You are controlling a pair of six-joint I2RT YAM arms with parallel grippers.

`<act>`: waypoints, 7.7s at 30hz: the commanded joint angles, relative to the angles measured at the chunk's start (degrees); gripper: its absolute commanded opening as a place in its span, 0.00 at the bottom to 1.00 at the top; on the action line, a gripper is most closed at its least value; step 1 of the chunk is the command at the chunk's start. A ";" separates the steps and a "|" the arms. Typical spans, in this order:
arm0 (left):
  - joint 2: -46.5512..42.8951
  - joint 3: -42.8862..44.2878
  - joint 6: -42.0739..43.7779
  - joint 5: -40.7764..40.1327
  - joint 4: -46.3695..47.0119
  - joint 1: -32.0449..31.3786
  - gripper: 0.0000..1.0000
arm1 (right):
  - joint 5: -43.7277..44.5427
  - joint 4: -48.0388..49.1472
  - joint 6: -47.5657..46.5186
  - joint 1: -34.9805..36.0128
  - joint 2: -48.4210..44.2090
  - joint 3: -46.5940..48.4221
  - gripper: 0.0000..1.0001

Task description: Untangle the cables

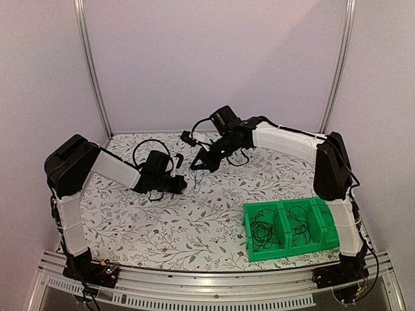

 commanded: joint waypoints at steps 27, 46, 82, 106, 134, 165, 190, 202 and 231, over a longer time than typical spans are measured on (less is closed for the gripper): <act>-41.77 -21.65 -2.54 0.37 7.27 -4.09 0.54 | -4.32 -4.58 -9.51 0.36 -19.44 -6.39 0.00; -29.17 -10.53 -5.44 7.79 13.81 -5.31 0.46 | -5.78 -4.33 -7.95 1.02 -16.87 -6.16 0.00; -4.42 -9.98 -8.36 -0.72 13.54 4.01 0.00 | -3.79 -10.19 -11.27 -3.15 -35.04 9.05 0.00; -19.45 -14.38 0.70 0.70 17.89 -3.12 0.37 | -4.62 -2.11 -7.91 -7.86 -40.23 -12.26 0.00; -9.45 -13.53 -3.14 -2.92 32.21 -11.78 0.53 | -10.58 0.61 -1.76 -6.00 -17.95 -8.59 0.00; -7.20 -10.57 0.50 -8.80 36.47 -7.69 0.00 | 1.88 1.36 -6.18 -4.50 -16.41 -11.81 0.57; -6.41 -14.33 -5.33 -5.33 36.33 -4.23 0.00 | 17.24 0.60 -16.37 -1.88 -2.40 -16.99 0.55; -5.70 -14.20 -5.56 -5.17 36.16 -2.86 0.00 | 0.23 0.39 -14.73 -1.88 -2.26 -17.22 0.25; -8.68 -15.70 -6.74 -5.99 33.53 0.36 0.00 | -6.02 -3.22 -7.36 3.31 1.03 -14.57 0.25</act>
